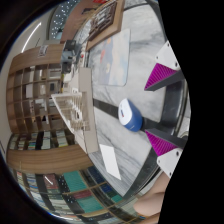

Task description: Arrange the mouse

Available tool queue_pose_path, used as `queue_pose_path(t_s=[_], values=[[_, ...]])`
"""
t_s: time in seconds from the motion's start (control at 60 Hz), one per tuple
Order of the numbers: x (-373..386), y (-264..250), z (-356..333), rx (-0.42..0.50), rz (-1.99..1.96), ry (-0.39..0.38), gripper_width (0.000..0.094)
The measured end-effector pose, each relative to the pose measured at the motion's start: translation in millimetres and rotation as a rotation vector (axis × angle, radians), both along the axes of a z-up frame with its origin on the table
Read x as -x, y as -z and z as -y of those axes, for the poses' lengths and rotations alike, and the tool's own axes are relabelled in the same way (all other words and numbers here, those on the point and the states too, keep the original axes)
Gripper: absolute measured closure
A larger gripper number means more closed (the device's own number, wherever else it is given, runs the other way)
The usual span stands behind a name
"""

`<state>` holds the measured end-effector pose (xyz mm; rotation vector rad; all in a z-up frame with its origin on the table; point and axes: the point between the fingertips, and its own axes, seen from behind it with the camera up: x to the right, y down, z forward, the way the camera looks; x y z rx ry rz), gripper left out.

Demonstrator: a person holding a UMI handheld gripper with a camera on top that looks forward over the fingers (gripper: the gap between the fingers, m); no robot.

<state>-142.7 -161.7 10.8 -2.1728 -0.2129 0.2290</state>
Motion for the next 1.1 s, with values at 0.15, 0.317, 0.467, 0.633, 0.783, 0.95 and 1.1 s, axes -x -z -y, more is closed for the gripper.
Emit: queue_pose_path(t_s=[0.15,0.317,0.467,0.633,0.783,0.95,1.1], values=[[6,3,2,0.022,-0.028,-0.022,0.012],[5,2,-10,0.049,-0.025,-0.004,0.0108],[-4,-3,-31,0.02,0.088,0.009,0.031],[-11,-7,-45,0.013,0.075,0.046,0.0447],[-7,-13,-72,0.017,0.041,0.027,0.0538],[-17,-92,-181,-0.181,0.014,0.166,0.0538],[-124,-68,-225,-0.151,0.091,0.311,0.0542]])
